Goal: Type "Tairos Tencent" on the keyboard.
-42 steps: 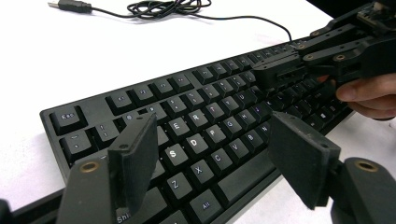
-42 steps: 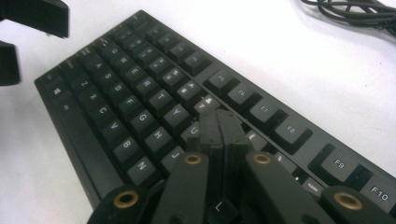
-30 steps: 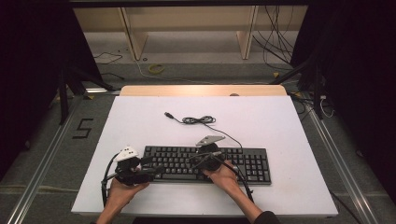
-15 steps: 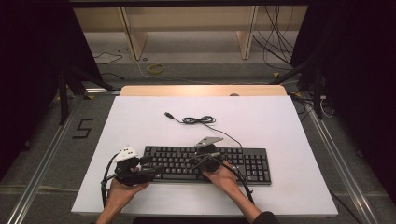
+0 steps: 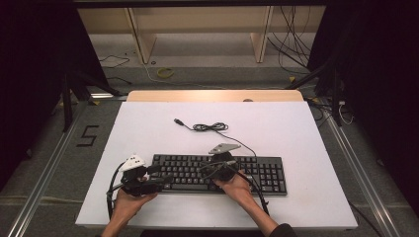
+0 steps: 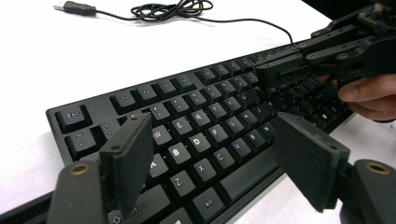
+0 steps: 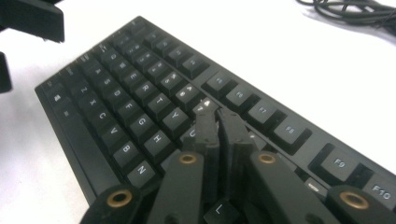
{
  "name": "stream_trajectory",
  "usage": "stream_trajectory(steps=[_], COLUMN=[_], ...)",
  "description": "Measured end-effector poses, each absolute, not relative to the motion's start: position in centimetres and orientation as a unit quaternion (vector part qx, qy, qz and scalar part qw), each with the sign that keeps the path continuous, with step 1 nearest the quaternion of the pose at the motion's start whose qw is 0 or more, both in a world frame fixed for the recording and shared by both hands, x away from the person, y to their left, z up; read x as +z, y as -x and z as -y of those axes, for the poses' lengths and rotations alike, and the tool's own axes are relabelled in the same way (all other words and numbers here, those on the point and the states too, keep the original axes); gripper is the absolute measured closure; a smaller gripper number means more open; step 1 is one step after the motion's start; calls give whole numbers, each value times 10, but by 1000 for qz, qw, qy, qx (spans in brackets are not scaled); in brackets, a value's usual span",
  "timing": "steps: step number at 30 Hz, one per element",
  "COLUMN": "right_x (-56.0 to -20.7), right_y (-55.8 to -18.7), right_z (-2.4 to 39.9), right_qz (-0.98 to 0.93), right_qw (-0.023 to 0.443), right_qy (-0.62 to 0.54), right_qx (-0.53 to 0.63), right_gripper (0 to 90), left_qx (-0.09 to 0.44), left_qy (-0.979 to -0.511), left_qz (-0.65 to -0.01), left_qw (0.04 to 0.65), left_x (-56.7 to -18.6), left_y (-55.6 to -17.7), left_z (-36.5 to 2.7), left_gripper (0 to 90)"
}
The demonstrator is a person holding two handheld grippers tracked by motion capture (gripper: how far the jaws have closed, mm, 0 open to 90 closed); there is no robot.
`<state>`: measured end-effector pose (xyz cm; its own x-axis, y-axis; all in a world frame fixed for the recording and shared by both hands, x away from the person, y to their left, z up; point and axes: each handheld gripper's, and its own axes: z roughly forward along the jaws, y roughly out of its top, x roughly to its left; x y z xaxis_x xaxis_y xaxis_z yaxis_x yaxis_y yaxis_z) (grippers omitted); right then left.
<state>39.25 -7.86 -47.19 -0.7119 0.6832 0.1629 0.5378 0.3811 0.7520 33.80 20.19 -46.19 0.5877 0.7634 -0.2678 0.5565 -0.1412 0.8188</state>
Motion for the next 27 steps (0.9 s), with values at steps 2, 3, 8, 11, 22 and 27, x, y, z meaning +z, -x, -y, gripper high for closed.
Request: stream_trajectory(steps=[2,3,8,11,22,27], right_x=[-471,-470,-468,-467,-464,-463], right_y=[-392,-392,-390,-389,-384,-382], right_z=[80,80,81,81,87,91], right_qz=[-824,-824,-823,-821,-820,-817], right_qw=[88,86,84,82,75,67], right_qy=[-369,-369,-365,-365,-360,-358], right_qx=[420,422,427,431,439,447], right_gripper=[866,863,847,835,788,651], left_qx=[107,107,108,109,110,112], left_qy=[-748,-748,-747,-747,-747,-748], left_qz=[-441,-441,-442,-442,-441,-441], left_qw=[485,485,485,485,485,483], left_x=[-462,-462,-462,-462,-462,-461], left_y=[-338,-338,-338,-338,-339,-341], left_z=[-202,-202,-202,-202,-202,-201], left_gripper=[286,286,286,286,287,287])
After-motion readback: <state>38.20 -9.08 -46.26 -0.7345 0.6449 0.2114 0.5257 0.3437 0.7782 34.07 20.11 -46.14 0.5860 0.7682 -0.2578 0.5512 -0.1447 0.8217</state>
